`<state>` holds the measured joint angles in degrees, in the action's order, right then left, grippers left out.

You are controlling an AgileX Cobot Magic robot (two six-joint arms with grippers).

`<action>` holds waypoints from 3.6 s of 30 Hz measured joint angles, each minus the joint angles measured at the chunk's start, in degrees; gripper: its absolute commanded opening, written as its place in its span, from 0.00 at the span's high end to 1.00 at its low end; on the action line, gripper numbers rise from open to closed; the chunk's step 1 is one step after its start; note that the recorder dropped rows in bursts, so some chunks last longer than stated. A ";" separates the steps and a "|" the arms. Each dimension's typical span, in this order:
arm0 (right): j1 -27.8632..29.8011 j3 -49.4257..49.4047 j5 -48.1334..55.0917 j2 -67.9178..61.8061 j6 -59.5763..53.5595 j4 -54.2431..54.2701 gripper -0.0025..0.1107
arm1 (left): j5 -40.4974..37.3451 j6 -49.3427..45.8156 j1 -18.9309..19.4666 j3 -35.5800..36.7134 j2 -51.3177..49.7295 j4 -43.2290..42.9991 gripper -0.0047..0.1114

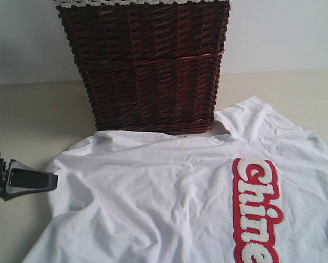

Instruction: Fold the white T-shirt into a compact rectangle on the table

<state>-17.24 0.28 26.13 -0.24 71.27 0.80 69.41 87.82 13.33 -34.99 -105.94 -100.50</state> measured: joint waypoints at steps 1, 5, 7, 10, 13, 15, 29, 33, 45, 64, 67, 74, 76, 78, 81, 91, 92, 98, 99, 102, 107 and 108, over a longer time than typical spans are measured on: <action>0.00 0.00 0.00 0.00 0.00 0.00 0.98 | -0.47 -0.50 0.27 -1.93 -0.81 0.00 0.96; 0.00 0.00 0.00 0.00 0.00 0.00 0.98 | -16.29 -2.92 0.29 -6.91 2.25 0.00 0.96; 0.00 0.00 0.00 0.00 0.00 0.00 0.98 | -30.05 -5.85 -0.59 -7.80 6.76 0.00 0.96; 0.00 0.00 0.00 0.00 0.00 0.00 0.98 | -54.46 -8.40 -2.28 -8.08 12.90 0.00 0.96; 0.00 0.00 0.00 0.00 0.00 0.00 0.98 | -72.09 -10.49 -3.71 -7.26 17.55 0.00 0.96; 0.00 0.00 0.00 0.00 0.00 0.00 0.98 | -78.55 -15.14 -4.42 -4.37 20.26 0.00 0.96; 0.00 0.00 0.00 0.00 0.00 0.00 0.98 | -87.76 -73.74 -7.15 18.54 34.67 49.26 0.96; 0.00 0.00 0.00 0.00 0.00 0.00 0.98 | -98.85 -110.80 -7.15 15.97 34.60 90.15 0.96; 0.00 0.00 0.00 0.00 0.00 0.00 0.98 | -120.94 -149.33 -7.25 8.03 25.73 135.87 0.78; 0.00 0.00 0.00 0.00 0.00 0.00 0.98 | -109.57 -151.80 -7.25 13.80 22.38 131.38 0.65; 0.00 0.00 0.00 0.00 0.00 0.00 0.98 | -106.17 -152.07 -7.25 14.12 22.38 131.49 0.91; 0.00 0.00 0.00 0.00 0.00 0.00 0.98 | -106.52 -152.21 -7.25 14.12 22.38 130.79 0.96; 0.00 0.00 0.00 0.00 0.00 0.00 0.98 | -107.82 -152.21 -7.25 14.12 22.38 129.08 0.96; 0.00 0.00 0.00 0.00 0.00 0.00 0.98 | -109.58 -152.21 -7.25 14.12 22.54 126.73 0.96; 0.00 0.00 0.00 0.00 0.00 0.00 0.98 | -110.94 -152.21 -7.25 14.12 24.21 125.25 0.96; 0.00 0.00 0.00 0.00 0.00 0.00 0.98 | -111.04 -153.72 -7.25 14.16 27.28 128.65 0.96; 0.00 0.00 0.00 0.00 0.00 0.00 0.98 | -111.04 -154.26 -7.25 14.16 27.15 129.30 0.96; 0.00 0.00 0.00 0.00 0.00 0.00 0.98 | -110.60 -158.53 -7.25 14.16 26.11 134.74 0.96; 0.00 0.00 0.00 0.00 0.00 0.00 0.98 | -110.44 -158.93 -7.25 14.16 26.12 135.13 0.96; 0.00 0.00 0.00 0.00 0.00 0.00 0.98 | -110.22 -159.32 -7.25 14.16 25.99 135.20 0.89; 0.00 0.00 0.00 0.00 0.00 0.00 0.98 | -108.95 -159.55 -7.25 14.16 25.99 135.20 0.69; 0.00 0.00 0.00 0.00 0.00 0.00 0.98 | -108.70 -159.55 -7.25 14.16 25.99 135.20 0.66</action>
<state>-17.24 0.28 26.13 -0.24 71.27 0.80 -39.29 -71.73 6.07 -20.82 -79.94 34.70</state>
